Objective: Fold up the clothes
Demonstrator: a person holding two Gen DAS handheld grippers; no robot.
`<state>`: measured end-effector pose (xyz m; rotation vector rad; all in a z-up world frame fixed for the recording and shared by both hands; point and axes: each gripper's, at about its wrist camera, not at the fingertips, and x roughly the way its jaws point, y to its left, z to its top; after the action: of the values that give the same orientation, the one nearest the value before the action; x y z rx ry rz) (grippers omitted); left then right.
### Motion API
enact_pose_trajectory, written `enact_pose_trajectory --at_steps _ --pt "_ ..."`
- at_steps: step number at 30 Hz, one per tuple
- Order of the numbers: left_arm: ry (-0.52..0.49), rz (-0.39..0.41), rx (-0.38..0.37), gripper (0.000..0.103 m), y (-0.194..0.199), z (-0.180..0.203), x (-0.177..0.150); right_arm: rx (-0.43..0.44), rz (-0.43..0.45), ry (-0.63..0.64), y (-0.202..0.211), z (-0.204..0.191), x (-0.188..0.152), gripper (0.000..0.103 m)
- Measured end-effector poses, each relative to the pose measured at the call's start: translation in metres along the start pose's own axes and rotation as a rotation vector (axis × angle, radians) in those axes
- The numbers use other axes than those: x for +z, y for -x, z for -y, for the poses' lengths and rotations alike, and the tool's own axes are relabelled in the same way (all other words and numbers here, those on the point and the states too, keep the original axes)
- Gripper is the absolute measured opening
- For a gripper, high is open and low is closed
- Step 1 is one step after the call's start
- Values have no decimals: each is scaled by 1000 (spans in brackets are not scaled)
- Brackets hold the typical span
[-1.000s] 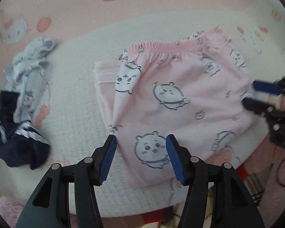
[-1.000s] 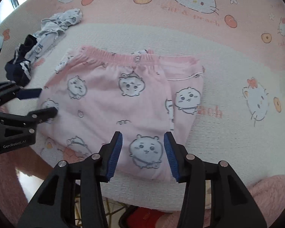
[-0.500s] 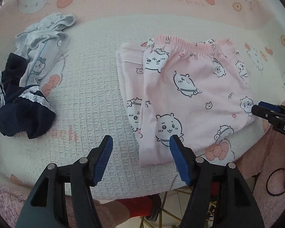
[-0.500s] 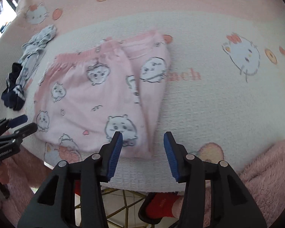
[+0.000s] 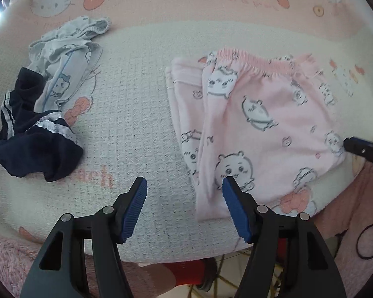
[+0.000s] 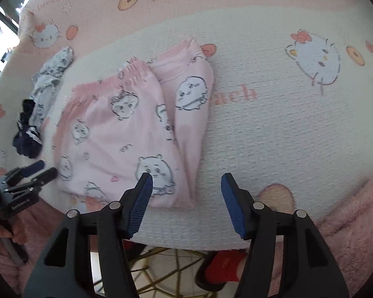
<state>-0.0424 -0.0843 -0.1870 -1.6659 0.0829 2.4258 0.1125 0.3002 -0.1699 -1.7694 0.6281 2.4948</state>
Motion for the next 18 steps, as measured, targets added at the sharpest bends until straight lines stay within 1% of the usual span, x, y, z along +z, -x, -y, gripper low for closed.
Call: enact_pose_trajectory --at_steps 2,3,4,6,7,8,9,10,11,12,13,14,16,18 --pt "8 52 -43 62 7 -1 3 11 -22 -37 -6 8 1 58" --pt "8 71 -56 61 9 -3 5 -3 -23 -16 -8 6 1 59" --pt "11 75 -70 60 8 -4 5 -17 -25 5 -10 4 0 61" --pt "17 37 -80 61 -1 -2 7 -45 -28 47 -14 1 0 61" --pt "19 15 -75 61 -6 0 7 -59 -30 69 -16 -1 0 57" --pt "22 -4 -69 61 -11 0 6 -74 -32 90 -18 -2 -1 52" --pt "26 -20 -67 61 -14 0 7 -86 -34 110 -20 -4 -1 51" --pt "25 -26 -65 61 -16 -1 7 -86 -47 126 -21 -6 1 41" --pt "23 -30 -63 61 -17 -1 8 -84 -65 134 -23 -7 3 34" --pt "20 -33 -60 61 -18 0 9 -88 -86 131 -24 -7 7 32" --pt "15 -34 -55 61 -18 0 9 -71 -98 122 -24 -7 10 14" --pt "10 -33 -49 61 -18 0 10 -53 -106 106 -23 -5 13 11" --pt "1 -31 -38 61 -18 0 11 -22 -112 83 -20 -4 17 11" --pt "-8 -22 -30 61 -17 0 12 0 -99 92 -11 -9 19 10"
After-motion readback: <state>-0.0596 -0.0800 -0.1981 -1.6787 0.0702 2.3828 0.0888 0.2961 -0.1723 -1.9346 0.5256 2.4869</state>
